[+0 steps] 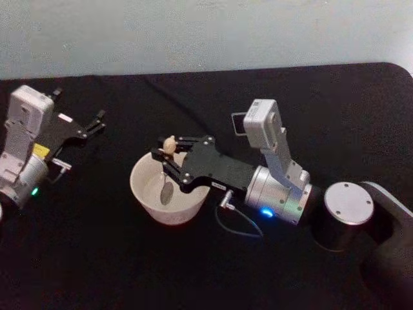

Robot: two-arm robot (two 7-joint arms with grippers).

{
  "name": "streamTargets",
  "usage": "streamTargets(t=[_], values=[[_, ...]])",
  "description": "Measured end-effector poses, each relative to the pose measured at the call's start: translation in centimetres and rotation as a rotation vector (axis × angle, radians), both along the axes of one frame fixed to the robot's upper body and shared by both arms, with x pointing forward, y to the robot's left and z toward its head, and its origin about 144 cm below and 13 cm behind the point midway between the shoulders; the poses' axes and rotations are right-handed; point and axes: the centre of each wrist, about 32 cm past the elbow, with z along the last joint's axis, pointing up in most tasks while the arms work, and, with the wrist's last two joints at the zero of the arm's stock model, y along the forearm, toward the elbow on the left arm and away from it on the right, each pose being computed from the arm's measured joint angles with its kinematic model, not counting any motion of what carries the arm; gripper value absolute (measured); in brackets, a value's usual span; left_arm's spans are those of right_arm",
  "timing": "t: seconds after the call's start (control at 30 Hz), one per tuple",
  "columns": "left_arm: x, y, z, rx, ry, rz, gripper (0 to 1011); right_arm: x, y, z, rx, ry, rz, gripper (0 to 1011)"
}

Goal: Pick up the stirring spoon with one hand, stir inside the cup, then place it back in its original position.

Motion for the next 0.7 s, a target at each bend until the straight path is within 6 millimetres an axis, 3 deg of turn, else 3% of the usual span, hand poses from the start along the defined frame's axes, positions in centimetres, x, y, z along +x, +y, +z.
streamTargets(t=[0.7], values=[[0.0, 0.0, 0.0, 0.000, 0.000, 0.000, 1001, 1.3, -0.6, 0.0, -0.008, -0.025, -0.073, 174]])
